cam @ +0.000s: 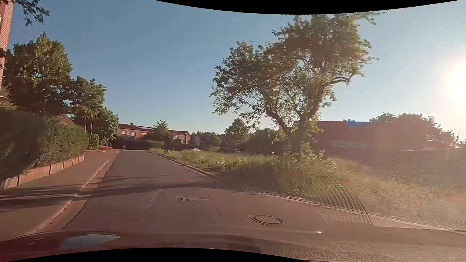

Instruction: Follow the waypoints while adhering to traffic rules and regulations

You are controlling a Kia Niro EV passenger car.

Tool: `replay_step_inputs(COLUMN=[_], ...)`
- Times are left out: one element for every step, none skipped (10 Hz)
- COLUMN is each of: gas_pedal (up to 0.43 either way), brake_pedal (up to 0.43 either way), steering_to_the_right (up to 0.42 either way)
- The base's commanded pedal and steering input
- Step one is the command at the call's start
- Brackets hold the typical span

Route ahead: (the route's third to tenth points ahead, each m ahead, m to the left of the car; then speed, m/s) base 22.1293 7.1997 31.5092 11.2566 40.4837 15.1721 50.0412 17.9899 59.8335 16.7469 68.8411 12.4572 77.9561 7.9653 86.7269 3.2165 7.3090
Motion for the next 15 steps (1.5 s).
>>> replay_step_inputs(gas_pedal=[0.177, 0.177, 0.177, 0.177, 0.177, 0.189, 0.189, 0.189, 0.189, 0.189, 0.189, 0.189, 0.189, 0.189, 0.189], brake_pedal=[0.000, 0.000, 0.000, 0.000, 0.000, 0.000, 0.000, 0.000, 0.000, 0.000, 0.000, 0.000, 0.000, 0.000, 0.000], steering_to_the_right=[-0.183, -0.174, -0.168, -0.164, -0.162, -0.160, -0.158, -0.155, -0.144, -0.130, -0.121, -0.112, -0.101, -0.090, -0.073])
